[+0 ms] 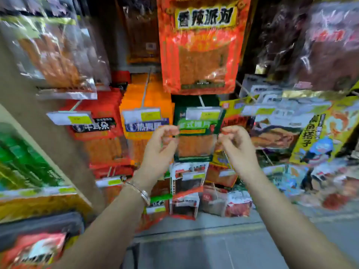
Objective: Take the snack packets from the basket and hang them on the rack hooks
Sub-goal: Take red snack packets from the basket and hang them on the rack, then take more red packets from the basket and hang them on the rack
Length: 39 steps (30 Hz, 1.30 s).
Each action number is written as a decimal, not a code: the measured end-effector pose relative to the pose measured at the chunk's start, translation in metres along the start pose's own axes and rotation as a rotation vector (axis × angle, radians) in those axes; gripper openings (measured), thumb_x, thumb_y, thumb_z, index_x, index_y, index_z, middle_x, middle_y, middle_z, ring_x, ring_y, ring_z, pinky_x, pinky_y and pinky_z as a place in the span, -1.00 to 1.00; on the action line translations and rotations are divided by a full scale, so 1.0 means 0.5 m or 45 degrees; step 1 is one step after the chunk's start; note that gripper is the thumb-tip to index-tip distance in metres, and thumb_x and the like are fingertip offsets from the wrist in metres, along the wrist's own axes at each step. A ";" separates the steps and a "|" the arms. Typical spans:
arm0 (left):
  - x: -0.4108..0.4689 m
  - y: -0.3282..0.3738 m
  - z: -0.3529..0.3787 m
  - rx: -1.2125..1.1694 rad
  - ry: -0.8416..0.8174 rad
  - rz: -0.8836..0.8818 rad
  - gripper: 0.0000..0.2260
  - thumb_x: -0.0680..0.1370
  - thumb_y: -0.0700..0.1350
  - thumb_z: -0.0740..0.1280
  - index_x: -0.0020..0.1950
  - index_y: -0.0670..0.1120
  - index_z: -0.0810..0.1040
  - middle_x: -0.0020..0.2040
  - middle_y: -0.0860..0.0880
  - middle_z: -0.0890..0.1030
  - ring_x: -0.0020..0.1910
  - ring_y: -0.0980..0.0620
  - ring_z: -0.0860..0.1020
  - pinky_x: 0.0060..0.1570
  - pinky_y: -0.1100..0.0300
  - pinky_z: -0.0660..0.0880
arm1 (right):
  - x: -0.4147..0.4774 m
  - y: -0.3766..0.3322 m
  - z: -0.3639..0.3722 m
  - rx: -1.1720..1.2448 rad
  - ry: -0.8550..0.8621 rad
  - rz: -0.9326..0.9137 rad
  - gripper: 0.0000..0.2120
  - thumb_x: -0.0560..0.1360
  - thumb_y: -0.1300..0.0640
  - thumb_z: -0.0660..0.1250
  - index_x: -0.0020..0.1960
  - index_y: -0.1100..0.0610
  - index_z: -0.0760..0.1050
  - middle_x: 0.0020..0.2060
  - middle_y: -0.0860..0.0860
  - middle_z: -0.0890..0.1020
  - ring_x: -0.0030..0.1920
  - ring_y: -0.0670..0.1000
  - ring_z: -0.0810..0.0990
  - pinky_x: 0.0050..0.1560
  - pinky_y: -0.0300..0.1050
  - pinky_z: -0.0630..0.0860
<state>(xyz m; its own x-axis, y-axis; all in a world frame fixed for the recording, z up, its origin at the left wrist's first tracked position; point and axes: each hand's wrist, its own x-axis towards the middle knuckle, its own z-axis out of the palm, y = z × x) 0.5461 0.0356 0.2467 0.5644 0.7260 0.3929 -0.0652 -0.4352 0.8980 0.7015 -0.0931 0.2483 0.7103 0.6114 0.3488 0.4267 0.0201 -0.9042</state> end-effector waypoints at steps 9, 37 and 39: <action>-0.529 -0.297 -0.034 0.169 -0.224 -1.150 -0.83 0.56 -0.40 0.22 0.13 -0.39 0.49 -0.11 -0.11 0.53 -0.18 -0.01 0.47 -0.18 0.26 0.40 | -0.450 0.287 0.019 -0.134 -0.427 1.164 -0.91 0.54 0.26 0.25 -0.06 0.08 0.44 -0.27 0.03 0.54 -0.44 -0.15 0.51 -0.37 -0.32 0.41; -1.120 -0.199 -0.486 0.018 0.534 -1.768 -0.82 0.55 -0.28 0.25 -0.12 0.00 0.53 -0.04 -0.13 0.61 -0.08 -0.09 0.57 -0.07 0.20 0.46 | -0.881 0.105 0.499 -0.339 -1.458 0.786 -0.90 0.55 0.22 0.23 0.02 0.08 0.46 -0.18 0.01 0.56 -0.26 -0.01 0.52 -0.24 -0.23 0.45; -1.107 -0.210 -0.573 0.043 0.556 -1.739 -0.86 0.55 -0.28 0.24 -0.03 -0.06 0.53 -0.01 -0.14 0.60 -0.08 -0.07 0.56 -0.12 0.25 0.43 | -0.892 0.066 0.598 -0.242 -1.432 0.780 -0.90 0.56 0.25 0.22 0.01 0.10 0.47 -0.23 0.00 0.55 -0.33 -0.03 0.51 -0.27 -0.22 0.47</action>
<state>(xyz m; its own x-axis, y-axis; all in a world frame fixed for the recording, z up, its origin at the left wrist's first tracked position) 0.0047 -0.1678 -0.0083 -0.1257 0.6776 -0.7246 0.3349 0.7165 0.6120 0.2313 -0.1287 -0.0109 -0.0009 0.8083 -0.5887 0.3396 -0.5535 -0.7605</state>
